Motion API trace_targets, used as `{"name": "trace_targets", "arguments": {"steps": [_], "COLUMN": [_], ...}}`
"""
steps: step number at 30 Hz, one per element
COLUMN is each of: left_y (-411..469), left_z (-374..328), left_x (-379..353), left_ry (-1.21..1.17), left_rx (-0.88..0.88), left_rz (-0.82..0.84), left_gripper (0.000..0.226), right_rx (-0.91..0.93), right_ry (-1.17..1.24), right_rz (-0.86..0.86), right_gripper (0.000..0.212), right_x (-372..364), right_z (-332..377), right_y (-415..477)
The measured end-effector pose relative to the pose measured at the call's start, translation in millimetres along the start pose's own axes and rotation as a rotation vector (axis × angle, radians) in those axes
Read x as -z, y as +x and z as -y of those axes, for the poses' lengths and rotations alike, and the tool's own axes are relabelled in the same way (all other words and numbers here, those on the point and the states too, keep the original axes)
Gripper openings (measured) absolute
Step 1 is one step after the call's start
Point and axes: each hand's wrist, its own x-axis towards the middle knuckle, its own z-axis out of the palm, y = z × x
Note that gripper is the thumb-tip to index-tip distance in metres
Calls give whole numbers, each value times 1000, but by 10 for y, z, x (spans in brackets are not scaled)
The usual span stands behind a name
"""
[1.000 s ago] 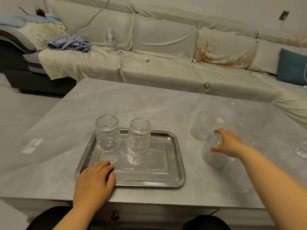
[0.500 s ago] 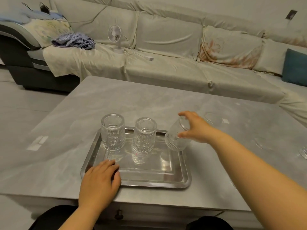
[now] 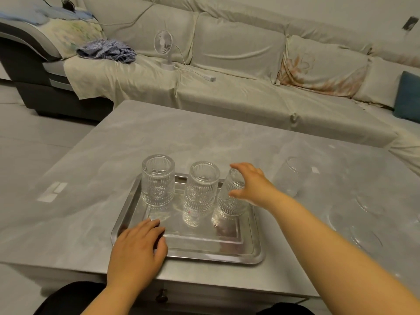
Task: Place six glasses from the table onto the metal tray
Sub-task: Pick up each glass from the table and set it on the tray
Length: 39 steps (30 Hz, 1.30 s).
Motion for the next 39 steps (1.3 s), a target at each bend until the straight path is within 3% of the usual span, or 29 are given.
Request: {"name": "trace_targets", "arguments": {"steps": [4, 7, 10, 12, 16, 22, 32, 36, 39], "left_y": [12, 27, 23, 29, 41, 56, 31, -2, -11], "left_z": [-2, -16, -11, -7, -15, -30, 13, 16, 99], "left_x": [-7, -11, -25, -37, -61, -75, -60, -46, -62], "left_ry": [8, 21, 32, 42, 34, 49, 28, -7, -74], "left_rx": [-3, -7, -10, -15, -14, -42, -60, -61, -21], "left_rz": [-9, -10, -8, -11, -41, -102, -78, -48, -93], "left_gripper": [44, 44, 44, 45, 45, 45, 48, 48, 36], "right_rx": [-27, -77, -178, -329, -468, -533, -486, -341, -168], "right_ry": [163, 346, 545, 471, 127, 215, 259, 261, 122], "right_rz": [34, -8, -364, -543, -500, -370, -437, -483, -454], "right_gripper": [80, 67, 45, 46, 60, 76, 73, 73, 76], "right_x": [163, 383, 559, 609, 585, 459, 537, 636, 751], "right_z": [-108, -288, -554, -755, -1013, -1113, -989, -755, -501], "right_y": [12, 10, 10, 28, 98, 246, -35, -376, -661]}}
